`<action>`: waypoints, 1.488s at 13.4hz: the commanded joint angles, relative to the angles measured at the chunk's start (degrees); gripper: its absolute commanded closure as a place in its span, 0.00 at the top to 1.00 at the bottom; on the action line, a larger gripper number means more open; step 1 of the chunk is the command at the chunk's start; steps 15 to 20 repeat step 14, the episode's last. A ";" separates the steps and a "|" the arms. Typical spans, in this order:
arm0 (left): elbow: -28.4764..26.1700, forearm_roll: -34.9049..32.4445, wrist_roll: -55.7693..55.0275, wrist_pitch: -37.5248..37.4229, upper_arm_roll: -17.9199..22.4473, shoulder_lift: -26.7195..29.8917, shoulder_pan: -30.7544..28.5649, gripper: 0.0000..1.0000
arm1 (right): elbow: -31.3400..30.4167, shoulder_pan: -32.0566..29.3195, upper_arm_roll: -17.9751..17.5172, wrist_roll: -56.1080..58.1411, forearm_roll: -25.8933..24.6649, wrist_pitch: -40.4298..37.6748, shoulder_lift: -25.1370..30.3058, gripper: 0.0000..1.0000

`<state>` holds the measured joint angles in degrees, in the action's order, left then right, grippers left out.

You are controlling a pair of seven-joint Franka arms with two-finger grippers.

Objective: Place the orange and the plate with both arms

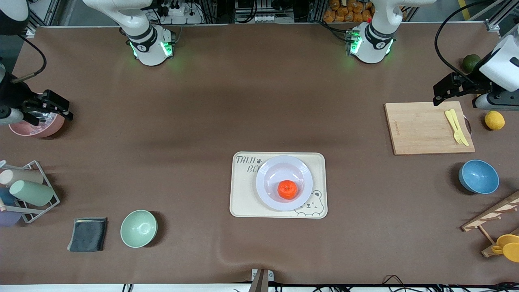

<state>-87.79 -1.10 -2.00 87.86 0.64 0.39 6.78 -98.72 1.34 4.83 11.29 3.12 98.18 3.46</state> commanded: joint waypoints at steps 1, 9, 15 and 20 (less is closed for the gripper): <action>0.96 1.18 0.51 -0.32 0.06 -0.13 -0.18 1.00 | 3.45 0.42 0.00 -1.45 -1.18 -2.73 -1.26 1.00; 0.87 1.18 0.59 -0.32 0.06 -0.13 -0.36 1.00 | 3.54 0.85 0.00 -1.36 -1.01 -2.82 -1.35 1.00; 0.87 1.18 0.59 -0.32 0.06 -0.21 -0.36 1.00 | 3.54 1.03 0.00 -1.45 -1.01 -2.82 -1.35 1.00; 0.87 1.18 0.59 -0.32 0.06 -0.21 -0.36 1.00 | 3.54 1.03 0.00 -1.45 -1.01 -2.82 -1.35 1.00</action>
